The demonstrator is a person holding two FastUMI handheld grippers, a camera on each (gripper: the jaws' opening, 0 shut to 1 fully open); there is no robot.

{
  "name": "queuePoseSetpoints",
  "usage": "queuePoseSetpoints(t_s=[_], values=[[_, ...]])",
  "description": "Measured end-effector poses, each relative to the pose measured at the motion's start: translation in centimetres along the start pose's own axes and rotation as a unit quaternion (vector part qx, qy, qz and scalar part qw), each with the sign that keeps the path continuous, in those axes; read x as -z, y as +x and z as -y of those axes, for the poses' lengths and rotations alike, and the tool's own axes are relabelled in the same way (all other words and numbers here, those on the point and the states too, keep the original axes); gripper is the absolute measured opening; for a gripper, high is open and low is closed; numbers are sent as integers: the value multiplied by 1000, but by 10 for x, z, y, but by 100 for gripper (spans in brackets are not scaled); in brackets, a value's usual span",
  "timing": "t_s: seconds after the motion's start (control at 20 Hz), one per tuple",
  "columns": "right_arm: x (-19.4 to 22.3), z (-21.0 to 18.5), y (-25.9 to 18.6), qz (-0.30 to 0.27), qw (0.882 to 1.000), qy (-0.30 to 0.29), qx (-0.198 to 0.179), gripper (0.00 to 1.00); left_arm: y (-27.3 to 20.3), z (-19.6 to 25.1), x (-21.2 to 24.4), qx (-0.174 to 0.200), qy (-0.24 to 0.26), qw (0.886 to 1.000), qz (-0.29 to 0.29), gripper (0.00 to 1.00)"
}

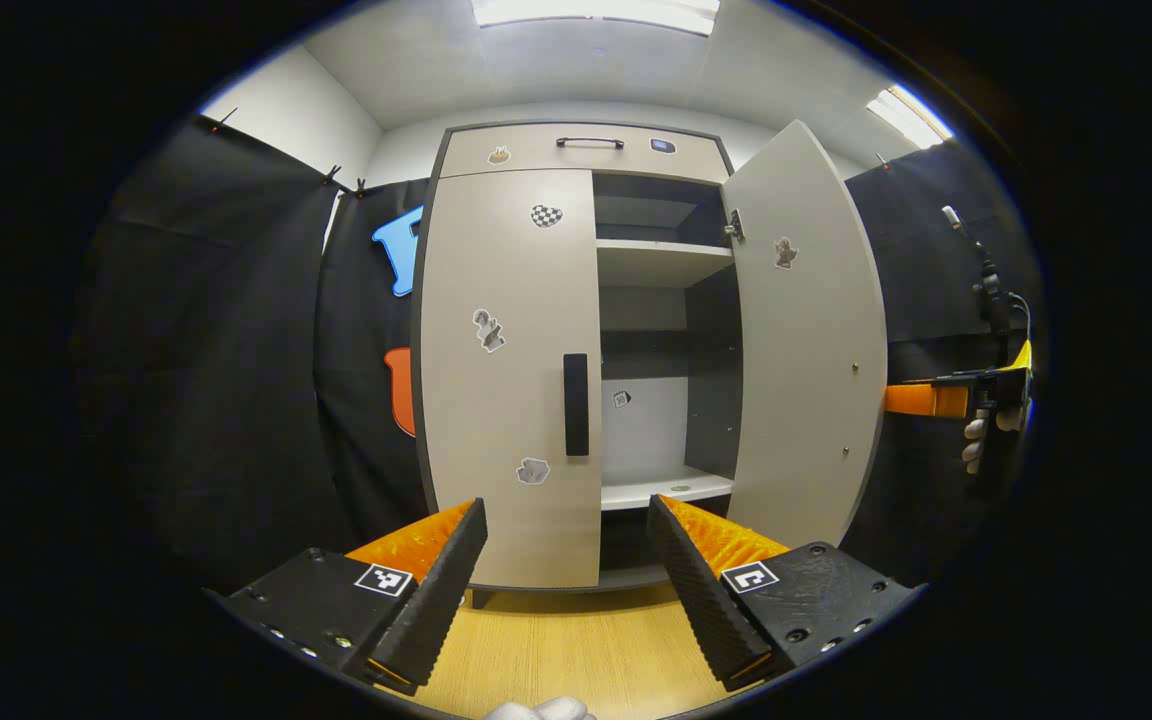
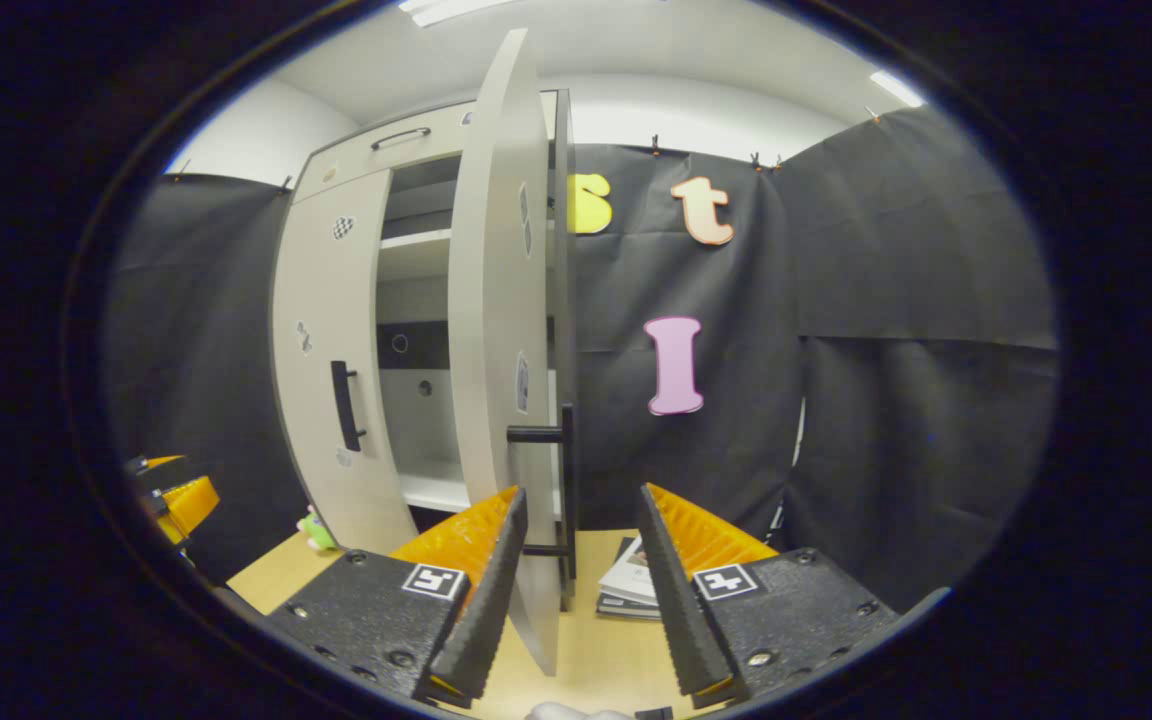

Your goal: Open the right door of the double-door shoe cabinet with the right hand, and open the left door with the left hand.

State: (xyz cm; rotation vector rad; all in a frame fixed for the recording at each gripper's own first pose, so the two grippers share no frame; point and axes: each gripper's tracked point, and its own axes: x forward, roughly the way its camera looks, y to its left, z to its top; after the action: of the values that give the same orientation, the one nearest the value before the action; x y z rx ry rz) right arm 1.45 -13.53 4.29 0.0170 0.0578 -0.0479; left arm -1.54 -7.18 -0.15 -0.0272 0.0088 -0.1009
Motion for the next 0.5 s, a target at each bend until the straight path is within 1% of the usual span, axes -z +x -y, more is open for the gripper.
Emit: queuePoseSetpoints(t_s=[0.05, 0.1, 0.15, 0.2, 0.25, 0.35, 0.4, 0.5], values=[[-2, -4, -7, 7, 1000, 1, 4, 78, 2, -3, 0, 1, 3, 1000, -1, 96], [-3, -12, -12, 11, 1000, 4, -1, 81, 4, -6, 0, 4, 4, 1000, -1, 96], [-1, -19, -17, 11, 1000, 6, -4, 90, 5, -9, 1, 5, 4, 1000, -2, 96], [1, -25, -22, 11, 1000, 10, -7, 94, 6, -11, 2, 7, 4, 1000, -3, 96], [4, -33, -26, 11, 1000, 13, -9, 96, 6, -13, 4, 6, 4, 1000, -4, 96], [12, -51, -33, 15, 999, 29, -13, 96, 6, -19, 7, 2, 5, 1000, -9, 96], [19, -67, -34, 14, 999, 31, -27, 98, 6, -23, 8, -3, 5, 1000, -9, 96], [37, -88, -36, 0, 999, 21, -40, 96, 9, -29, 7, -11, 4, 1000, -8, 96]])
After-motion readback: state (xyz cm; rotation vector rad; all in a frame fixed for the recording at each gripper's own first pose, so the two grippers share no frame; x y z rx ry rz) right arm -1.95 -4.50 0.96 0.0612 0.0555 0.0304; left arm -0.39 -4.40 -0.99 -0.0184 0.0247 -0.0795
